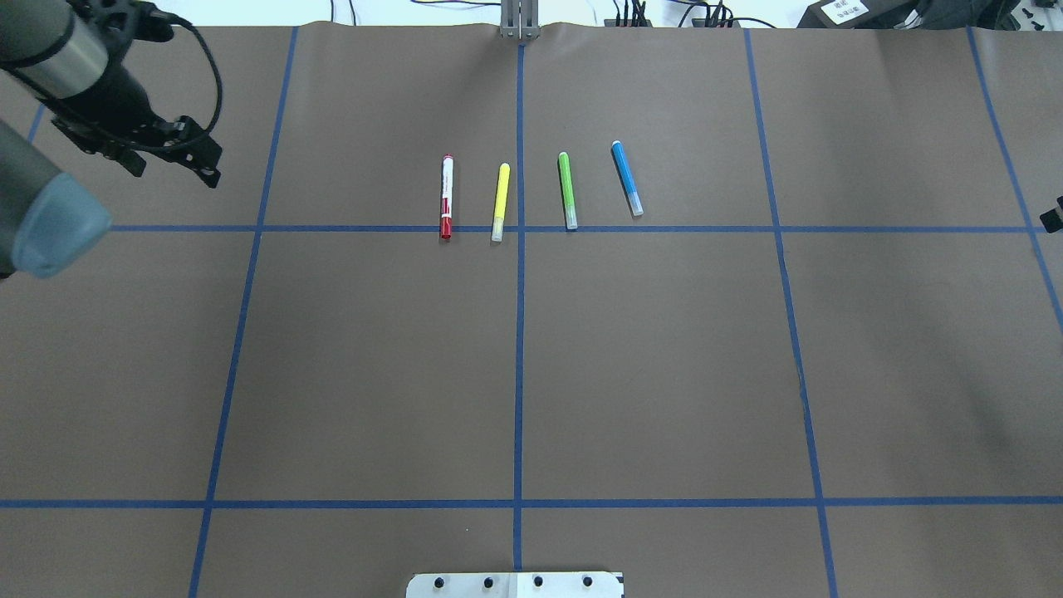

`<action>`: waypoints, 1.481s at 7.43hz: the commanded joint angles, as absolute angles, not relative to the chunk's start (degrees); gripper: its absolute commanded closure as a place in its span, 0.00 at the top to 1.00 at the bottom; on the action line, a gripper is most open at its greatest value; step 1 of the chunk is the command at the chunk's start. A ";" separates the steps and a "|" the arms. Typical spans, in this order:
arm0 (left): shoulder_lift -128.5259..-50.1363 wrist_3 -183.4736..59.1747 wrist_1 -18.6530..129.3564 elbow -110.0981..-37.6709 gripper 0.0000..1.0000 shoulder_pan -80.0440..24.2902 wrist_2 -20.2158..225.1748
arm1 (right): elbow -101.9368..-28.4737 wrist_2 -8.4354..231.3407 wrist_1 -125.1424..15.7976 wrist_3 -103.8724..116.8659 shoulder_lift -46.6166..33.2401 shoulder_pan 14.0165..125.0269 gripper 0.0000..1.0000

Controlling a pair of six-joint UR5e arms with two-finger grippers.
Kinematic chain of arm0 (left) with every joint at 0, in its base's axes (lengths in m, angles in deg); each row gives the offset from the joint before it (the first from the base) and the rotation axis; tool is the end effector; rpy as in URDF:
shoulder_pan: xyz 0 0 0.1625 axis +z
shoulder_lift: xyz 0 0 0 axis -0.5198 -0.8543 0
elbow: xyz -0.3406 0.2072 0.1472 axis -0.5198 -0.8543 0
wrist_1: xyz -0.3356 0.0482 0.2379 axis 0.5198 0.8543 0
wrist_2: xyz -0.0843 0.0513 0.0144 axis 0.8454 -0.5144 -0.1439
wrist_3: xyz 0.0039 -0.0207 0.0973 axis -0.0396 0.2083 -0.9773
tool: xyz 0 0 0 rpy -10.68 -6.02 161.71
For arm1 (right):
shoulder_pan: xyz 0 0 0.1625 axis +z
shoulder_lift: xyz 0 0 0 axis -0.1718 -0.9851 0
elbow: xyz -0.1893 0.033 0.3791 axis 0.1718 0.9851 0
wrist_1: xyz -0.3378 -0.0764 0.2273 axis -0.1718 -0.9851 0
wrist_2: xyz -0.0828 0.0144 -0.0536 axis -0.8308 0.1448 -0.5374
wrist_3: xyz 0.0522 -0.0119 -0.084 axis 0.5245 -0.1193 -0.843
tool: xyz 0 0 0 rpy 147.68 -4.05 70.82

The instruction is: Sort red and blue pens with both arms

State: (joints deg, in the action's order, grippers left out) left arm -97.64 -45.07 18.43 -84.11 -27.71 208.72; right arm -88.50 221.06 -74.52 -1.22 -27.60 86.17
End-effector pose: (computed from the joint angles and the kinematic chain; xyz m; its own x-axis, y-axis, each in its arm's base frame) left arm 0.2614 -0.5761 0.3124 0.6869 0.1610 -0.7087 -0.1064 0.9869 0.1211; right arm -0.0467 -0.4691 0.4557 0.6893 -0.2425 0.6827 0.1205 0.9676 0.2219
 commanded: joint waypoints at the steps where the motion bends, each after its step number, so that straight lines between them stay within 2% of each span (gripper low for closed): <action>1: -109.40 -42.51 18.26 -71.41 0.99 -24.42 207.86 | -88.40 220.80 -74.52 -0.51 -27.32 84.61 1.00; 3: -121.90 -42.43 24.01 -52.26 0.98 -22.83 207.95 | -88.49 220.79 -74.43 4.55 -25.66 80.93 1.00; 5: -123.52 -41.99 32.82 -43.42 0.96 -20.03 207.86 | -88.14 220.53 -74.43 12.37 -21.54 77.23 1.00; 6: -128.40 -41.90 32.94 -37.82 0.93 -19.66 207.86 | -88.14 220.44 -74.43 15.28 -20.82 76.26 1.00; 7: -130.54 -39.99 33.11 -34.10 0.93 -18.35 207.77 | -88.14 220.53 -74.43 15.74 -20.73 76.07 1.00; 8: -130.82 -39.27 33.29 -33.63 0.92 -17.99 207.77 | -87.96 220.53 -74.43 16.01 -20.29 75.55 1.00; 11: -134.06 -32.76 41.02 -26.61 0.76 -15.36 205.33 | -88.05 220.53 -74.43 17.07 -20.29 74.76 1.00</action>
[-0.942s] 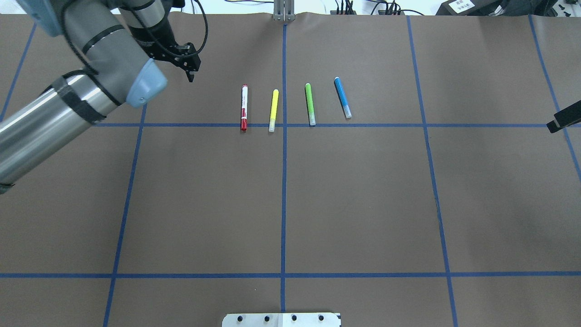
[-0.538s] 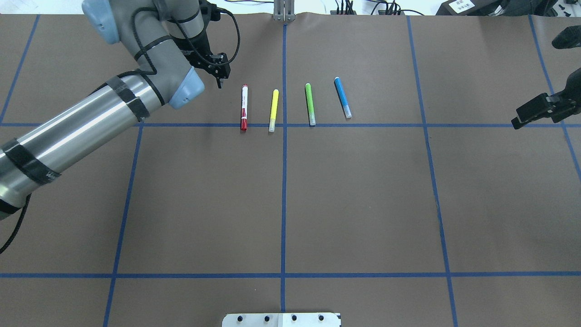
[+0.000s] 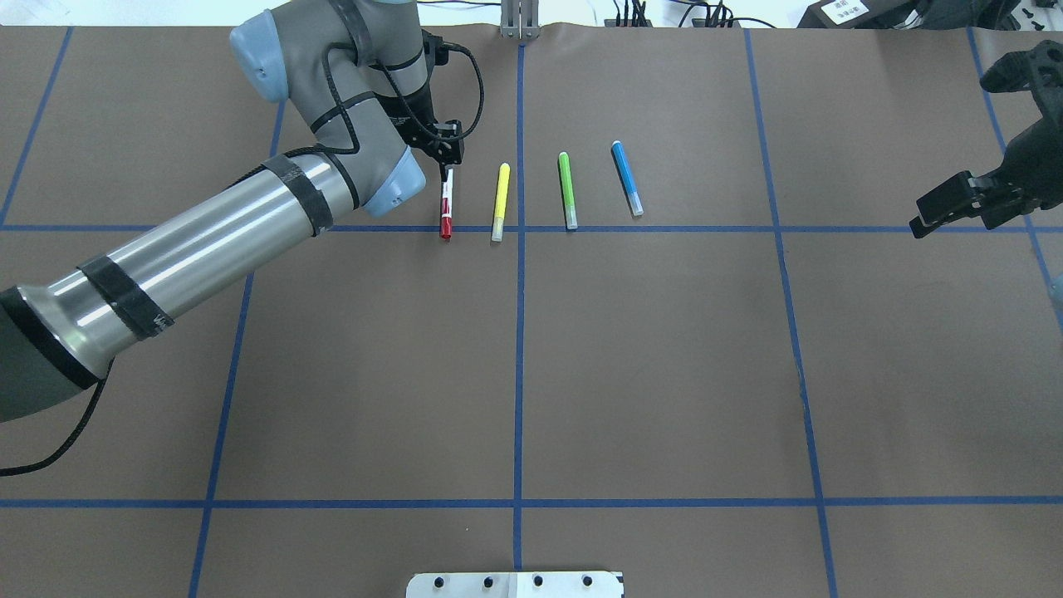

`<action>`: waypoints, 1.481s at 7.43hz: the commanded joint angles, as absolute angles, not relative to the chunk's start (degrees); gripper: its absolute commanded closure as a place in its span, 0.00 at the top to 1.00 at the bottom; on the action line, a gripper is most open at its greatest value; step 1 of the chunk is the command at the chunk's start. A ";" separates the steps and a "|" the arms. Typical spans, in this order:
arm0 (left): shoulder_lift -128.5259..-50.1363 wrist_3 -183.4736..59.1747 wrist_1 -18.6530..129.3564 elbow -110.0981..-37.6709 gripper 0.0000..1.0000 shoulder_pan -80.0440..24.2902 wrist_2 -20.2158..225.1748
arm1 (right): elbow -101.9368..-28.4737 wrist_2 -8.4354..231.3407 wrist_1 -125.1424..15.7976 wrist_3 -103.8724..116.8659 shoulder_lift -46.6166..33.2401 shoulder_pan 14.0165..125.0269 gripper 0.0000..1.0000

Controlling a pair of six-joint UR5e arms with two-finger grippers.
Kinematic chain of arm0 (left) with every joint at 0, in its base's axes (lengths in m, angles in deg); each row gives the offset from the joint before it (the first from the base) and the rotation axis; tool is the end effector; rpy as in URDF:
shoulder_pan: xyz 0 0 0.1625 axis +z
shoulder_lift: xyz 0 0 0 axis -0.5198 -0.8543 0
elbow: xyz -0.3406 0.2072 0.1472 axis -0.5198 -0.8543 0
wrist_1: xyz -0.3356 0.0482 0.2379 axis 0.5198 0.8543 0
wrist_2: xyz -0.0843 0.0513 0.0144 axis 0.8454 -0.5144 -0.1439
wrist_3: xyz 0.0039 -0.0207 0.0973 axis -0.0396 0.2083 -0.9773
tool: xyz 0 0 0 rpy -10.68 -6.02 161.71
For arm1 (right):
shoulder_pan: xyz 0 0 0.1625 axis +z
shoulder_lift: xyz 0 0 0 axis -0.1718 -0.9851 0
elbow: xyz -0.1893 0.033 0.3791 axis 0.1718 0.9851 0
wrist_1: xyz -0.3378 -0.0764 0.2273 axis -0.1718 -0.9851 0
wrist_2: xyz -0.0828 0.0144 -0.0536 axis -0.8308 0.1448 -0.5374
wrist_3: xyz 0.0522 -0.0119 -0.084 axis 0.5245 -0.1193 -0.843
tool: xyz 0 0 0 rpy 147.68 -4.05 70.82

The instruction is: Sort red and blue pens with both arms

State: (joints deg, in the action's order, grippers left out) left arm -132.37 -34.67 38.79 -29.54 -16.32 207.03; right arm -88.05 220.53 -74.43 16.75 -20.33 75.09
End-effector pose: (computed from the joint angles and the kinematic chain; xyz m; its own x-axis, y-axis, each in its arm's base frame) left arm 0.5337 -0.6960 0.2505 0.6960 0.1252 -0.7070 -0.1646 0.9863 0.0127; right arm -0.1501 -0.4836 0.3982 0.6622 -0.1464 0.7349 0.0891 0.9892 0.1167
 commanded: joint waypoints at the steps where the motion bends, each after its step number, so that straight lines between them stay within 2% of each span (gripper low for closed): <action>1: -134.42 -32.06 41.03 -26.42 0.68 -14.92 204.62 | -87.96 220.53 -74.43 16.98 -20.29 74.67 1.00; 2: -134.34 -32.06 41.03 -26.25 0.62 -14.82 203.91 | -87.70 220.44 -74.43 16.98 -20.38 74.49 1.00; 6: -134.42 -31.35 43.57 -25.19 0.60 -13.86 201.45 | -86.82 220.44 -74.43 16.98 -20.38 74.49 1.00; 11: -134.77 -29.70 46.04 -23.43 0.47 -13.15 201.27 | -86.82 220.35 -74.43 16.98 -20.38 74.40 1.00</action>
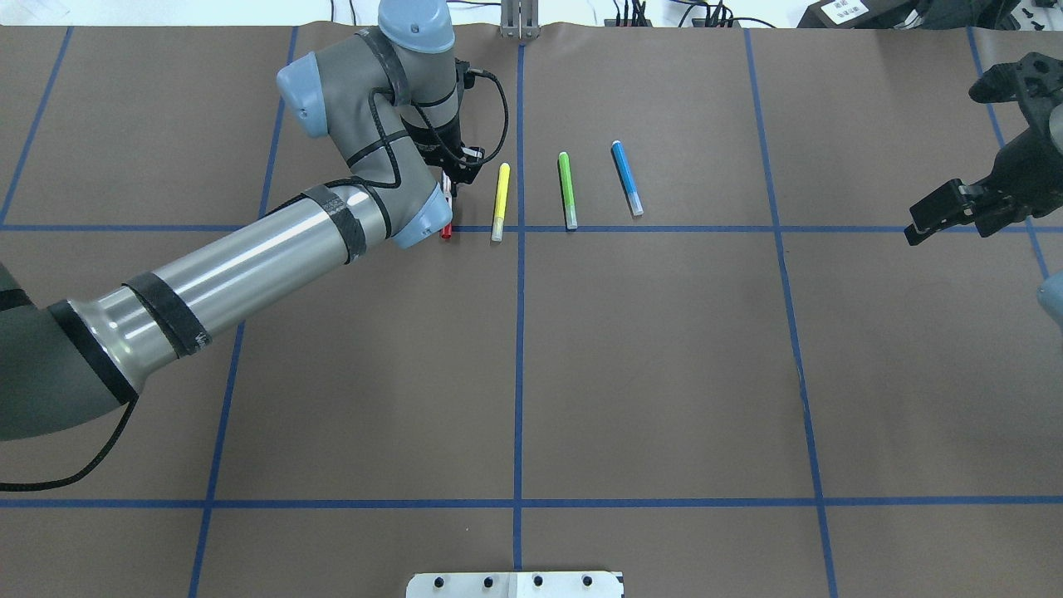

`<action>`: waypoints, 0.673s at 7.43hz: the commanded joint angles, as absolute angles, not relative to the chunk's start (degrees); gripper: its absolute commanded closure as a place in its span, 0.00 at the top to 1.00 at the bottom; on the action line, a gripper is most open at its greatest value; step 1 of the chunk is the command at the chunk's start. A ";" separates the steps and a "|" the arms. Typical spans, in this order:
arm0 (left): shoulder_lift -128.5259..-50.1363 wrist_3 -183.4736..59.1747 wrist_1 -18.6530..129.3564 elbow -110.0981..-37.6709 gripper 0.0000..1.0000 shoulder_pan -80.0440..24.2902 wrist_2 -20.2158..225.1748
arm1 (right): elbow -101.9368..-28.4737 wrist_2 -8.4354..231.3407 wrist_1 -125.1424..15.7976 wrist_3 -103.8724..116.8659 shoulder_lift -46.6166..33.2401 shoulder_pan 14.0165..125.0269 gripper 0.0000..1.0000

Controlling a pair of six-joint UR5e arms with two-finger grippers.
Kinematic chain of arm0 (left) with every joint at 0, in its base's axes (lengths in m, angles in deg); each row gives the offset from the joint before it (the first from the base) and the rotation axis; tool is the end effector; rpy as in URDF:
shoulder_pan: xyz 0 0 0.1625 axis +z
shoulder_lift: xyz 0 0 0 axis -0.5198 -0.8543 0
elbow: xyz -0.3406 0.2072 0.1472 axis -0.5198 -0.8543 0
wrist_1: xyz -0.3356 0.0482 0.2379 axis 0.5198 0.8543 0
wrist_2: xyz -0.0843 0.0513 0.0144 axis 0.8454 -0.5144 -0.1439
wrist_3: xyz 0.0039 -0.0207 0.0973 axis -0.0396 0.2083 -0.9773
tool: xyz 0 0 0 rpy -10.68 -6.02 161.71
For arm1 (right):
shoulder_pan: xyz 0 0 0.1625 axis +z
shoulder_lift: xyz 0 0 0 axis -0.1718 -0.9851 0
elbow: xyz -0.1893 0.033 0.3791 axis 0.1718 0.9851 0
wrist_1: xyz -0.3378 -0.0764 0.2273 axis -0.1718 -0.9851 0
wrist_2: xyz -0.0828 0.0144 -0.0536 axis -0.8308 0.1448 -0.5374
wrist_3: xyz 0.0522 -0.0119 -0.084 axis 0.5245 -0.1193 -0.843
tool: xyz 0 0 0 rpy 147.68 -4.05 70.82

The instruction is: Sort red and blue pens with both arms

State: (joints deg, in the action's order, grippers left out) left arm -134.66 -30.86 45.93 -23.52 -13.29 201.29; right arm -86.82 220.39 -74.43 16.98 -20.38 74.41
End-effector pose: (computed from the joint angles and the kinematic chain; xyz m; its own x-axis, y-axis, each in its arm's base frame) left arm 0.5775 -0.6862 0.2567 0.7198 0.1319 -0.6816 -0.1200 0.9906 0.0650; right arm -0.1573 -0.4852 0.4086 0.6695 -0.1355 0.7304 0.0983 0.9907 0.0936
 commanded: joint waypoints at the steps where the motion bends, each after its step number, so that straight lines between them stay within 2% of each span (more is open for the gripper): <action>1: -134.86 -29.25 46.04 -23.43 0.33 -12.98 201.27 | -86.82 220.35 -74.43 16.98 -20.38 74.40 1.00; 3: -134.86 -29.16 45.86 -22.82 0.23 -12.45 199.70 | -86.82 220.44 -74.43 16.98 -20.38 74.40 1.00; 4: -135.39 -26.81 45.60 -22.82 0.00 -12.45 199.69 | -86.82 220.44 -74.43 17.07 -20.38 74.40 1.00; 5: -135.65 -25.83 45.60 -23.25 0.00 -12.62 199.77 | -86.82 220.44 -74.43 17.07 -20.38 74.40 1.00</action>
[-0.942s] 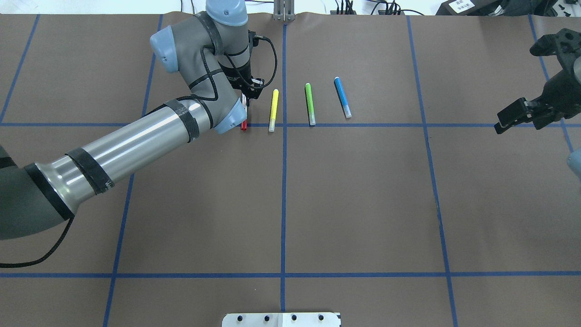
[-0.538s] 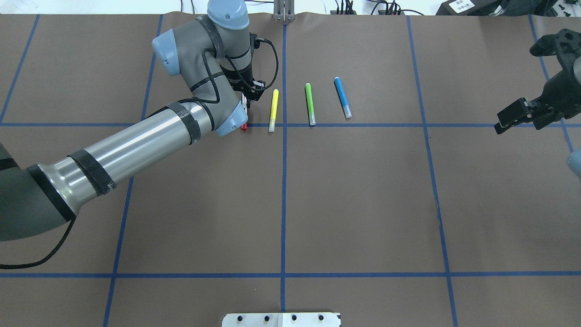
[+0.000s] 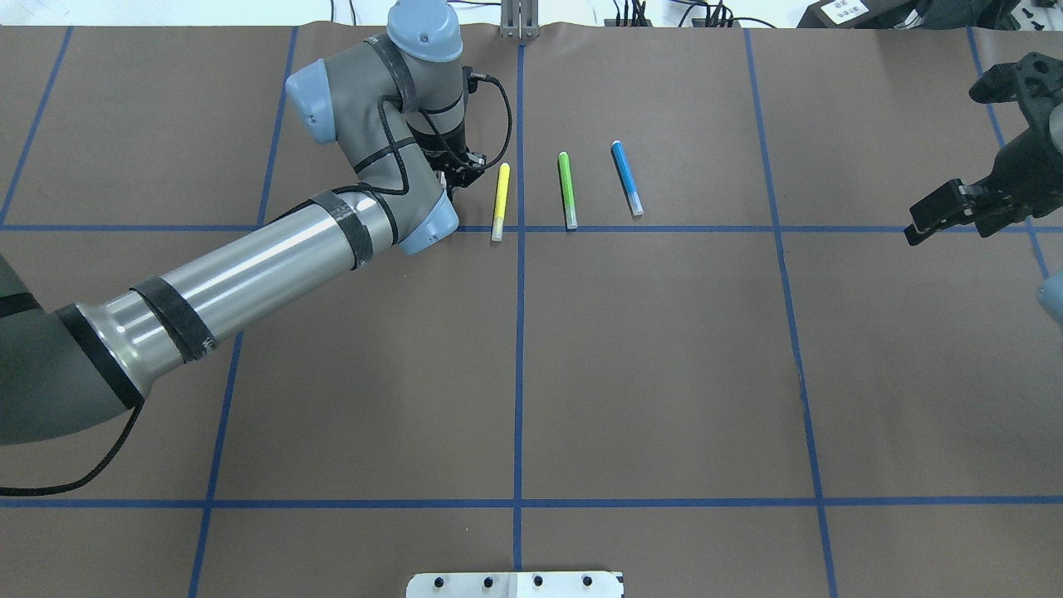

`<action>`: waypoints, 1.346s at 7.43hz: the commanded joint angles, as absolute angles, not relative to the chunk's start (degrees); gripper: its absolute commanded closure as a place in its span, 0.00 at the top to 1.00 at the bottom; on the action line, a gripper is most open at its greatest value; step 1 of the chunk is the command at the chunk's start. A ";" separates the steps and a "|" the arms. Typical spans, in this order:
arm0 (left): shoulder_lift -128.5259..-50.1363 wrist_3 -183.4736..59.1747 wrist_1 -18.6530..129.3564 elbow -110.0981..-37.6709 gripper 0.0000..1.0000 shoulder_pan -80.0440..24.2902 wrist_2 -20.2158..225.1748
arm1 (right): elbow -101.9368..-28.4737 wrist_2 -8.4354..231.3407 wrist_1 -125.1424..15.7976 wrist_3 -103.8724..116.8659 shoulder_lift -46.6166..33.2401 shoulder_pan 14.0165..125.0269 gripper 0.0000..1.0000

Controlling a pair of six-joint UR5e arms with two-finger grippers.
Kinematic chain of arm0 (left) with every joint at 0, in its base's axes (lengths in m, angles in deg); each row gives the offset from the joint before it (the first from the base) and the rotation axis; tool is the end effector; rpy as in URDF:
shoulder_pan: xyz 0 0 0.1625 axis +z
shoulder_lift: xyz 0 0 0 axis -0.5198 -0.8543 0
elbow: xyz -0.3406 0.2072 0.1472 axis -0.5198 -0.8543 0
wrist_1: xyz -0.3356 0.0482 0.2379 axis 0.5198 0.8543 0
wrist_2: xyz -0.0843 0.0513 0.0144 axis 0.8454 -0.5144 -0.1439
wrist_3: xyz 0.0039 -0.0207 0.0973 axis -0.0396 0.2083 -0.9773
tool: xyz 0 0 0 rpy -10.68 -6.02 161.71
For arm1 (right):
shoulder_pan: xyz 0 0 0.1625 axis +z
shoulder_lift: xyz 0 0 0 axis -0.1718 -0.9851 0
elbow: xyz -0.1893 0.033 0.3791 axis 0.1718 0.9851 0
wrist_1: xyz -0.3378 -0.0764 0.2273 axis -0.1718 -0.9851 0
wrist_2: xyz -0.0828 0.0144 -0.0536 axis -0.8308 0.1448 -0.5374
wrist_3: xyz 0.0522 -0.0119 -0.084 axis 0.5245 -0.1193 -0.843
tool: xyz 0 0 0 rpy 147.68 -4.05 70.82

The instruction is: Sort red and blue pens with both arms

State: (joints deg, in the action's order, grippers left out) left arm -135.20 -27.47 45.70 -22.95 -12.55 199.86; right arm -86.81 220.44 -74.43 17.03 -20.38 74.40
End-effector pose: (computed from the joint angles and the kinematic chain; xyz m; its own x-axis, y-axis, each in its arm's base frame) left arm 0.5865 -0.6819 0.2549 0.7378 0.0809 -0.6701 -0.0774 0.9964 0.0351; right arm -0.1575 -0.4852 0.4086 0.6690 -0.1346 0.7310 0.0982 0.9909 0.0926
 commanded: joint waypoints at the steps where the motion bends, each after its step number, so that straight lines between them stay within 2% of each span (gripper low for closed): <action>1: -135.83 -25.64 45.60 -24.56 0.00 -12.89 199.95 | -86.82 220.44 -74.43 16.98 -20.38 74.40 1.00; 3: -134.96 -24.85 42.20 -32.18 0.00 -14.47 200.48 | -86.56 220.35 -74.43 17.07 -19.77 74.31 1.00; 6: -114.80 -24.32 40.68 -62.98 0.00 -15.52 200.83 | -83.75 217.30 -74.43 19.87 -15.03 71.87 1.00; 10: -89.94 -20.37 41.02 -89.99 0.00 -19.55 200.65 | -78.40 214.12 -74.43 31.27 -5.46 64.13 1.00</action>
State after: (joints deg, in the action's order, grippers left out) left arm -98.38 -21.04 41.06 -82.10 -17.75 200.72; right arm -80.27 214.84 -74.46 27.53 -8.53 66.22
